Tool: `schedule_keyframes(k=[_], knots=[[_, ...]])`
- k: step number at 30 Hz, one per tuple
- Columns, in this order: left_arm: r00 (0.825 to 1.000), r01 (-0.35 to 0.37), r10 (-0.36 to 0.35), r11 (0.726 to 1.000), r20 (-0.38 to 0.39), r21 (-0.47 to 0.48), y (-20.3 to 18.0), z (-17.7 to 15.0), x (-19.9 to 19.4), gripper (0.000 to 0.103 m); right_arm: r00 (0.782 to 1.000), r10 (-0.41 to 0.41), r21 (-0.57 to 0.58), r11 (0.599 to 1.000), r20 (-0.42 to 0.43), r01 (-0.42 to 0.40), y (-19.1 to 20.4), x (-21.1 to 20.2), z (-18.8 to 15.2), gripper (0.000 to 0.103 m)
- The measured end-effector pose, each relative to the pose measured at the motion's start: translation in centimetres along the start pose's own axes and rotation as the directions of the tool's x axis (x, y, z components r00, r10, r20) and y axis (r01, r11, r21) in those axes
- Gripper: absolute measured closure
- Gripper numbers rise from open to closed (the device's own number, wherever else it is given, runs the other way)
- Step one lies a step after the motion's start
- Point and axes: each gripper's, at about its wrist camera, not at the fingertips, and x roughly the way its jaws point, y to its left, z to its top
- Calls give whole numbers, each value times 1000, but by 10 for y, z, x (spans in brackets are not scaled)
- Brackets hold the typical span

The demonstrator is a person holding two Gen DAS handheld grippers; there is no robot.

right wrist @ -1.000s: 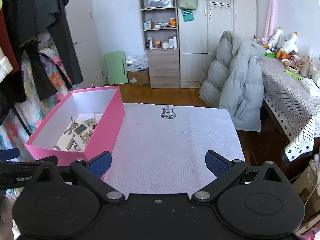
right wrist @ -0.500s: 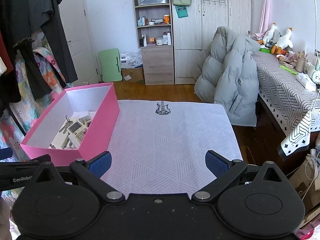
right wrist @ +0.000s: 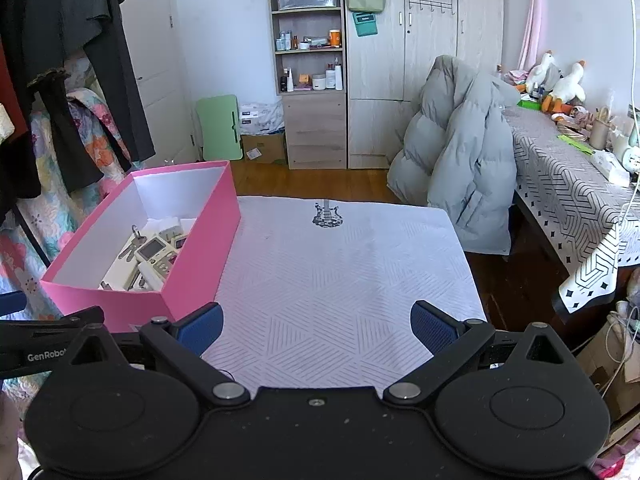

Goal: Organize rigid objects

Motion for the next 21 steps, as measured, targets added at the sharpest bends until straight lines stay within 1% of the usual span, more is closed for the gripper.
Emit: schedule_keyframes(k=[12, 21], knots=[[999, -25, 24, 1000, 36, 16, -1, -5, -5, 0, 1000, -6, 6, 1000, -2, 6, 1, 1, -2, 2], [999, -8, 7, 1000, 33, 13, 0, -6, -7, 0, 1000, -11, 7, 1000, -13, 11, 0, 4, -3, 2]])
